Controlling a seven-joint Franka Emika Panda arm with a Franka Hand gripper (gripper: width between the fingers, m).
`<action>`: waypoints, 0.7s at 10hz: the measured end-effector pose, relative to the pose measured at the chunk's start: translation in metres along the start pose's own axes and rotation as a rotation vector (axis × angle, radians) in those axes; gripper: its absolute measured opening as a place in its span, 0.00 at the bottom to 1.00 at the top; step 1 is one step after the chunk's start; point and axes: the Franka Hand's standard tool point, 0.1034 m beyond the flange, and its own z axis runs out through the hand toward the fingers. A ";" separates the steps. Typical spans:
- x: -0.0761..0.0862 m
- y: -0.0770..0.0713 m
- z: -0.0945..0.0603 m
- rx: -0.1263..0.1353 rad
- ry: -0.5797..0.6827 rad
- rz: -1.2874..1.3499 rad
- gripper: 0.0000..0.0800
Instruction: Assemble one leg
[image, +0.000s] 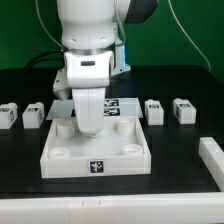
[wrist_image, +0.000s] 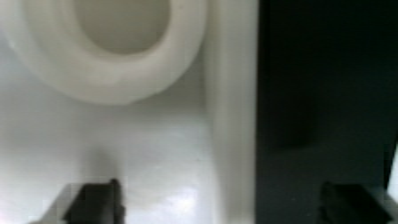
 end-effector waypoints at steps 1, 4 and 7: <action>0.000 0.000 0.000 0.000 0.000 0.000 0.49; 0.000 0.001 0.000 -0.003 0.000 0.000 0.10; 0.000 0.003 -0.001 -0.012 0.000 0.000 0.09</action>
Offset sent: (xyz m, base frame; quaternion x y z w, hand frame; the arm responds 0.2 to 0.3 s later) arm 0.0000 0.0000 0.0000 0.0000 0.0000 0.0000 1.0000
